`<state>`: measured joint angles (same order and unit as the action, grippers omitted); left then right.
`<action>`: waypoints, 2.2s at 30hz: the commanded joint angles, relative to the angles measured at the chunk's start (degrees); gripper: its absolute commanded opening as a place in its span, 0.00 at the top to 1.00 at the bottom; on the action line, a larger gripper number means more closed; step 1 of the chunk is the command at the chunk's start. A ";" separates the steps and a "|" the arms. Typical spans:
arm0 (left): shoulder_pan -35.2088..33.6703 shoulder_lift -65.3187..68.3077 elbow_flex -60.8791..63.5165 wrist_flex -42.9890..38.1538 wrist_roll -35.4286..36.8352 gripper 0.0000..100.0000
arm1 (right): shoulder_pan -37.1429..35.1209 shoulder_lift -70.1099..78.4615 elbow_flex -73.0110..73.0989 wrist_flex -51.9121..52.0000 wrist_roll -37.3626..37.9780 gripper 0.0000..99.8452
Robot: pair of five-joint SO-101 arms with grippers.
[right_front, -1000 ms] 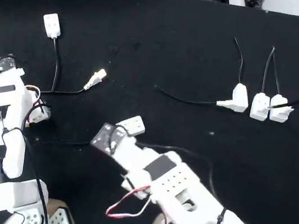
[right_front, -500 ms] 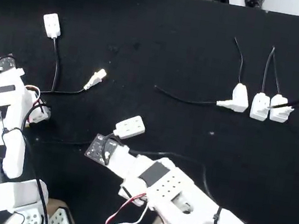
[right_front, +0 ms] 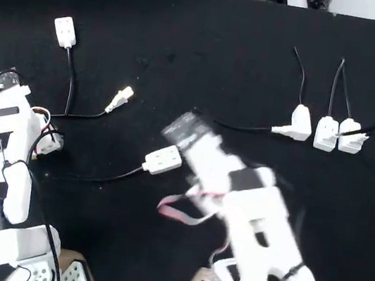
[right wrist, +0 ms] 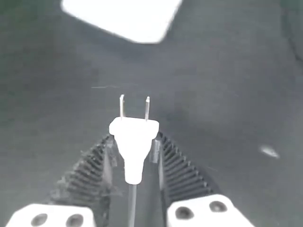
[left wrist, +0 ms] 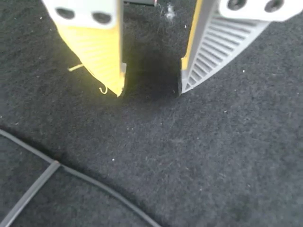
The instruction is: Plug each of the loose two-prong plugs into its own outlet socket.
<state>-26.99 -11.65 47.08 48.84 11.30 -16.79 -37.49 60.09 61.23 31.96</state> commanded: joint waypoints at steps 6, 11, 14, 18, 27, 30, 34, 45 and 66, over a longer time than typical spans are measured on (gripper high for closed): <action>-0.75 -2.55 -1.27 -0.97 0.00 0.81 | 11.08 0.13 1.89 -10.64 9.23 0.98; -0.75 -2.55 -1.27 -0.97 0.00 0.81 | 3.34 0.13 11.91 -18.81 2.90 0.98; -0.75 -2.55 -1.27 -0.88 0.00 0.81 | -0.97 0.13 13.76 -18.46 1.23 0.98; -0.75 -2.55 -1.27 -0.88 0.00 0.81 | -4.75 -0.13 13.93 -13.71 -0.44 0.86; -0.75 -2.55 -1.27 -0.88 0.00 0.81 | -1.67 -0.31 5.58 -7.56 -2.73 0.83; -0.75 -2.55 -1.27 -0.88 0.00 0.81 | 1.93 -0.04 2.51 -7.74 -5.80 0.83; -0.75 -2.55 -1.27 -0.88 0.00 0.81 | 2.81 0.13 4.00 -12.57 -7.47 0.83; -0.75 -2.55 -1.27 -0.97 0.00 0.81 | -2.90 0.13 11.30 -16.53 -7.38 0.83; -0.75 -2.55 -1.27 -0.88 0.00 0.81 | -10.02 -0.31 11.56 -9.67 -7.38 0.83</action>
<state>-26.99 -11.65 47.08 48.84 11.30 -25.93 -37.49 72.31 51.03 24.84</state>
